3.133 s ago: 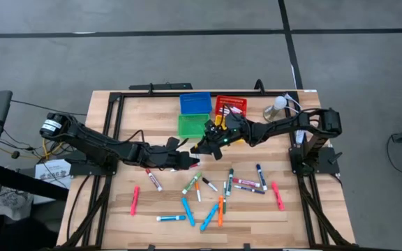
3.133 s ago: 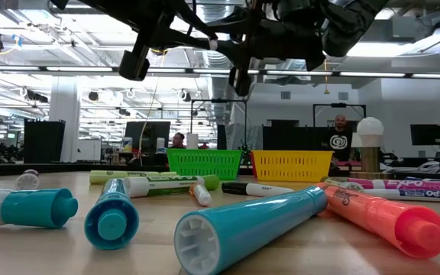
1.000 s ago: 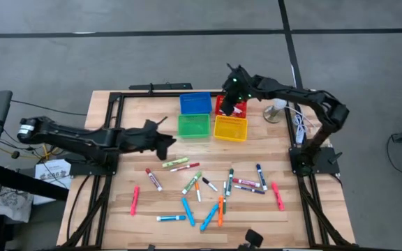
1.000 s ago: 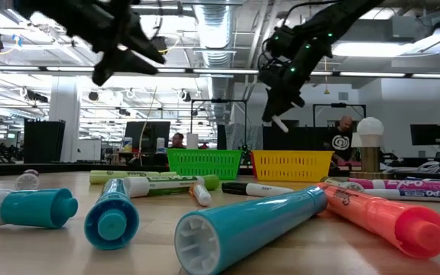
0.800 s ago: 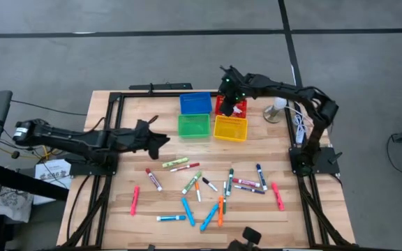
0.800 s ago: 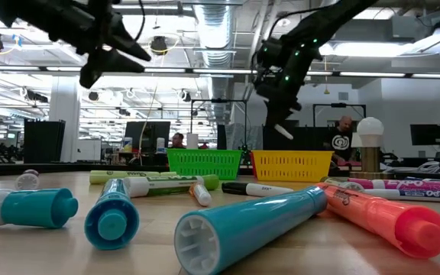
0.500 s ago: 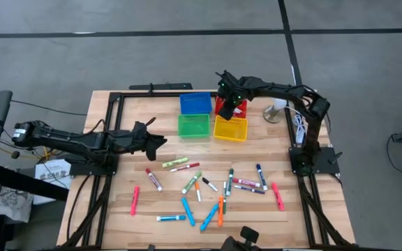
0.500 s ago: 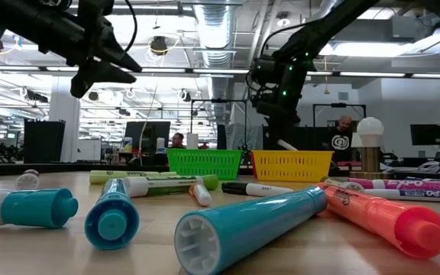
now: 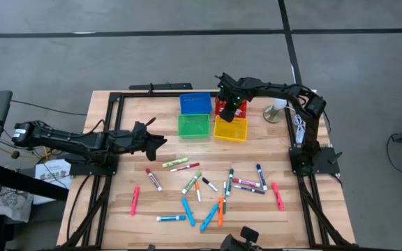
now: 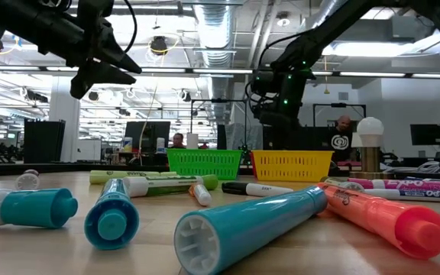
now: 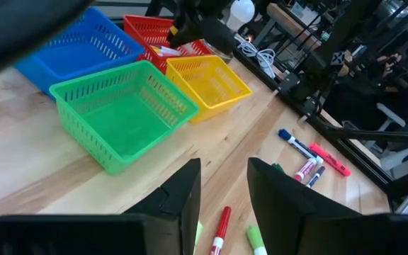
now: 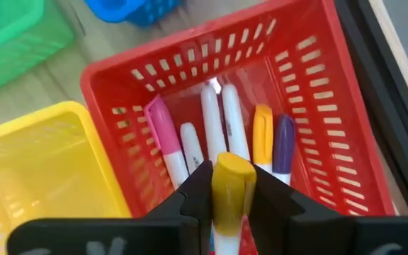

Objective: Pick & Place Markers
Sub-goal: Put the yellow highlighter into the red bin, then put the black highlighter into the red bin

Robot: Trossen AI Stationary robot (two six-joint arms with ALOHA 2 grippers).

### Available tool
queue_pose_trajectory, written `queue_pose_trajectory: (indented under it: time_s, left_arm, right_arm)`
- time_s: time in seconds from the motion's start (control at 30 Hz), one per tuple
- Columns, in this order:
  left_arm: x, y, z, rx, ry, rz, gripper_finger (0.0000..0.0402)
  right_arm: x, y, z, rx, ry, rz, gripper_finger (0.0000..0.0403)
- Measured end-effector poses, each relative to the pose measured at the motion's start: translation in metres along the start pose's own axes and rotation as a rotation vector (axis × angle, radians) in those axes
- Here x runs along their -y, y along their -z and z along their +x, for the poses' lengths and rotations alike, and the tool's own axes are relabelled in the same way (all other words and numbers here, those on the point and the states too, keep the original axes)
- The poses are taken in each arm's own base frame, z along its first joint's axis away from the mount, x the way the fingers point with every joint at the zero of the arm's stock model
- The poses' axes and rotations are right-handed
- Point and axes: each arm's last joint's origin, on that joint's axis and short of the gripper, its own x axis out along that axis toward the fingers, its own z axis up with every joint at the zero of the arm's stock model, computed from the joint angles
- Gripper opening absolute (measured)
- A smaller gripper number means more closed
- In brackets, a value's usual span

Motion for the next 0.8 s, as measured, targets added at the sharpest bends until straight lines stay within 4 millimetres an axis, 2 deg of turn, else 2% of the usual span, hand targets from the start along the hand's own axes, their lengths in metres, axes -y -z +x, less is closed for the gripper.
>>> queue_pose_trajectory:
  time_s: [0.27, 0.4, 0.6, 0.8]
  left_arm:
    - [0.0, 0.0, 0.0, -0.001, -0.001, 0.007, 0.0116]
    - [0.0, 0.0, 0.0, -0.001, -0.001, 0.008, 0.0116]
    - [0.0, 0.0, 0.0, -0.001, -0.001, 0.008, 0.0116]
    - [0.0, 0.0, 0.0, -0.001, 0.0, 0.008, 0.0116]
  right_arm:
    - [0.0, 0.0, -0.001, 0.001, 0.0, -0.015, 0.0098]
    - [0.0, -0.002, -0.012, 0.026, 0.007, 0.006, 0.0101]
    - [-0.011, -0.006, -0.066, 0.177, -0.048, -0.009, 0.0098]
    - [-0.043, 0.004, -0.137, 0.378, -0.14, -0.067, 0.0098]
